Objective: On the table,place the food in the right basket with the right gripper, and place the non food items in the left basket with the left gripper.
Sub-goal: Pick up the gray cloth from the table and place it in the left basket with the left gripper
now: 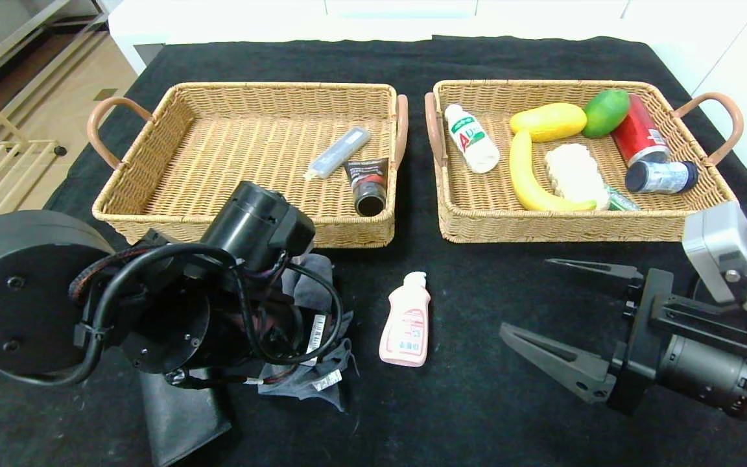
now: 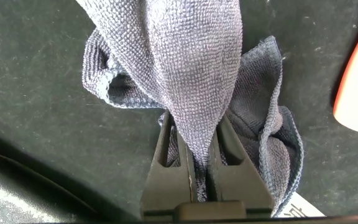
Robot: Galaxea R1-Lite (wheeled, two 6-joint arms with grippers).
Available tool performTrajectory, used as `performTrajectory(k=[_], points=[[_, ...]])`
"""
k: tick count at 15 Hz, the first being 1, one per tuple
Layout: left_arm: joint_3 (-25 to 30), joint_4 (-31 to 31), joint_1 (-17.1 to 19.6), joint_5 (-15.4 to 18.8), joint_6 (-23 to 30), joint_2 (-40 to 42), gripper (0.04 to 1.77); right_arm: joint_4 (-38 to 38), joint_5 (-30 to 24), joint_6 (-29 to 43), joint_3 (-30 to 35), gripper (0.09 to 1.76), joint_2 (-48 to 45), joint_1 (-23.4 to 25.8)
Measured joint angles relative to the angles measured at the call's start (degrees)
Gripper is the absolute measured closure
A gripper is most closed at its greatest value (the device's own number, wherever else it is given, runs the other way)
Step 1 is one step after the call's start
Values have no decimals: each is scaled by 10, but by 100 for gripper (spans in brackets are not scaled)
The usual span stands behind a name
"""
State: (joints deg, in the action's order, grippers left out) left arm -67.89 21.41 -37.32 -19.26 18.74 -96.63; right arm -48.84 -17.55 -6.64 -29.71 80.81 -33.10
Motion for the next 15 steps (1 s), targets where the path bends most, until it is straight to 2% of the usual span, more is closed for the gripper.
performTrajectory(k=[3, 7, 10, 12, 15], points=[[2, 6, -2, -14, 0, 19, 161, 0, 0, 0, 0, 14, 1, 0], [14, 3, -4, -13, 0, 79, 161, 0, 0, 0, 2, 14, 0, -2], [17, 0, -3, -2, 2, 132, 161, 0, 0, -1, 4, 14, 0, -3], [15, -7, 12, 9, 4, 157, 161, 0, 0, -1, 4, 14, 0, -3], [10, -111, 53, 10, 1, 173, 161, 0, 0, -1, 4, 14, -1, -4]])
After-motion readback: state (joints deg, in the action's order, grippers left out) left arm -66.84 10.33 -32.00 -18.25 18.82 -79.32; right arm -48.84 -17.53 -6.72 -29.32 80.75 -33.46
